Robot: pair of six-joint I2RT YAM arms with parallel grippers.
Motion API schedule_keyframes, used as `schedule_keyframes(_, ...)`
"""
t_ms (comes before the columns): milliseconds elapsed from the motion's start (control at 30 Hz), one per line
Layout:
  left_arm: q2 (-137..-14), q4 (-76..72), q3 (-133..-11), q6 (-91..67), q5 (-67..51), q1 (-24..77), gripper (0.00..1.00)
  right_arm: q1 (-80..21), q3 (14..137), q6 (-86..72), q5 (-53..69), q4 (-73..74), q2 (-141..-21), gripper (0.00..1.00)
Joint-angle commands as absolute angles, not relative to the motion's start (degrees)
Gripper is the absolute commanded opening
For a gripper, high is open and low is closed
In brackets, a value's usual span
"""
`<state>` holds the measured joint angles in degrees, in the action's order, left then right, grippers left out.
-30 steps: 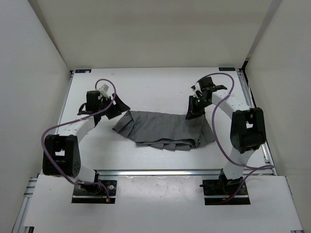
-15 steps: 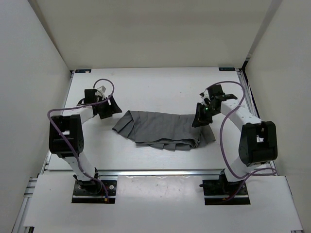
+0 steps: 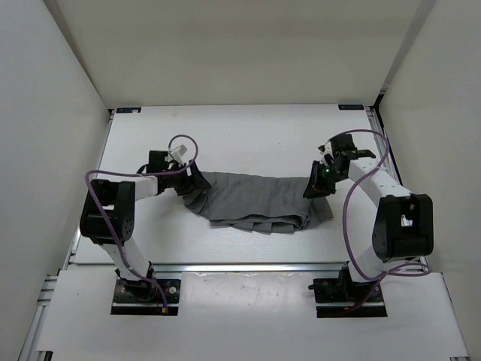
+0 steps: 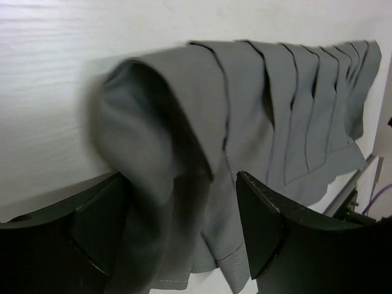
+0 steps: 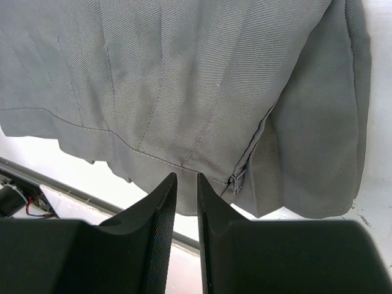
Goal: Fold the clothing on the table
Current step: Fold the skirt
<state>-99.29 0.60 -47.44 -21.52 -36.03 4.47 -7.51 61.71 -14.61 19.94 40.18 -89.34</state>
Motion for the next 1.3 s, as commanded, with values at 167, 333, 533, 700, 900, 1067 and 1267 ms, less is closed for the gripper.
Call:
schedule_keyframes(167,-98.61,0.62,-44.65,-23.91,-36.30,12.21,0.80,-8.44,59.77,-15.38,22.41,37.62,-91.40,0.25)
schedule_keyframes(333,-99.58,-2.19,-43.60,-26.89,-33.31,15.37,0.76,-8.97,57.84,-17.05,22.76,36.30,-93.60,0.25)
schedule_keyframes(533,-101.86,-9.05,-41.48,-35.06,-32.17,20.03,0.53,-8.61,57.39,-16.88,23.20,35.24,-93.34,0.25)
schedule_keyframes(700,-102.48,-10.46,-41.92,-37.79,-28.22,21.18,0.10,-6.69,57.04,-16.44,22.85,35.94,-91.41,0.25)
schedule_keyframes(900,-97.57,-4.94,-43.68,-35.60,-27.16,15.93,0.00,-3.96,57.04,-14.85,18.73,39.11,-88.95,0.25)
schedule_keyframes(1067,-90.36,1.65,-44.91,-31.65,-25.23,7.74,0.00,-2.37,56.95,-14.33,18.01,39.20,-89.12,0.25)
schedule_keyframes(1267,-86.75,4.75,-45.88,-30.14,-27.77,4.83,0.00,-9.29,61.59,-15.20,27.75,33.67,-91.31,0.26)
